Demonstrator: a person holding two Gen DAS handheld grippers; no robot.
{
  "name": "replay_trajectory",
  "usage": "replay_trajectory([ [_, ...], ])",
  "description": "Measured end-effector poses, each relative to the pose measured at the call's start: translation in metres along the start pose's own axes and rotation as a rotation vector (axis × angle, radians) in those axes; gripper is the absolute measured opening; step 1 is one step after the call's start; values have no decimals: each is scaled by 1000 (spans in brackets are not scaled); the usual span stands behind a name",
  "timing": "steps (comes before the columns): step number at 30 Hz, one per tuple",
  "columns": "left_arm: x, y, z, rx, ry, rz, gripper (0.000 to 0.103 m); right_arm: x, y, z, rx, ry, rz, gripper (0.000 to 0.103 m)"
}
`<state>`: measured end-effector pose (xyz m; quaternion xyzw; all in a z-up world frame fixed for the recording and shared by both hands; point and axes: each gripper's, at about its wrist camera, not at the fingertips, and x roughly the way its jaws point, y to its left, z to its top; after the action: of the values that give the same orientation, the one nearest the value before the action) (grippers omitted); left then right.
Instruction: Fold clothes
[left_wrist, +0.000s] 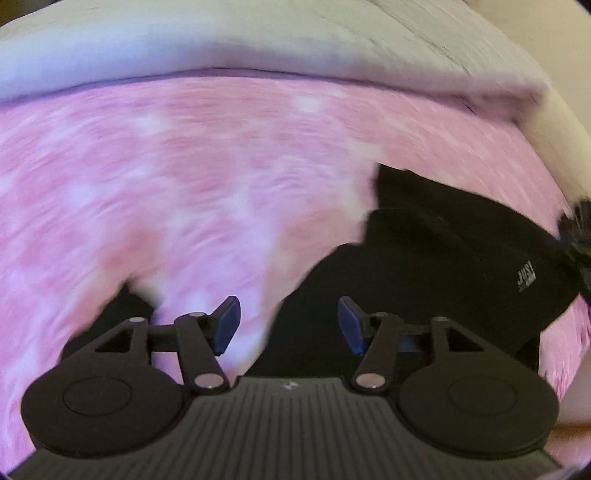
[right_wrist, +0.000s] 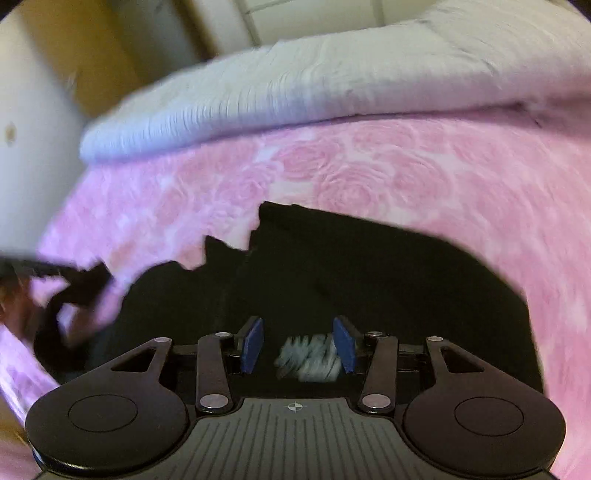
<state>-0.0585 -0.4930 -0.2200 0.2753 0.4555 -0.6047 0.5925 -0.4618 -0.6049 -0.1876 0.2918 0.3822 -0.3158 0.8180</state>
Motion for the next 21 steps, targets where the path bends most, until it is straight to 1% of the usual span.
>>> replay_trajectory([
  [2,23,-15,13,64,23,-17,58,34,-8,19,-98,61,-82,49],
  [3,34,-22,17,93,36,-23,60,54,-14,26,-155,102,-146,51],
  [4,45,-26,19,110,55,-32,65,71,-20,29,-221,138,-199,51],
  [5,55,-30,20,127,75,-41,67,90,-25,31,-292,186,-234,55],
  [6,66,-34,21,143,96,-51,67,108,-31,30,-357,253,-260,59],
  [8,81,-36,17,153,140,-65,67,136,-42,21,-456,363,-290,61],
  [9,86,-37,15,155,157,-66,67,142,-48,16,-493,395,-296,61],
  [12,103,-38,10,159,204,-71,67,132,-66,4,-549,386,-357,61],
  [13,103,-37,11,151,202,-82,67,123,-76,2,-530,366,-407,61],
  [16,101,-33,18,124,196,-107,67,84,-121,-10,-403,341,-554,61],
  [19,103,-28,28,104,193,-118,67,43,-176,-32,-174,419,-737,61],
  [20,106,-27,31,100,197,-120,67,29,-188,-38,-99,422,-771,61],
  [21,108,-25,35,95,200,-123,67,12,-186,-39,-50,368,-744,61],
])
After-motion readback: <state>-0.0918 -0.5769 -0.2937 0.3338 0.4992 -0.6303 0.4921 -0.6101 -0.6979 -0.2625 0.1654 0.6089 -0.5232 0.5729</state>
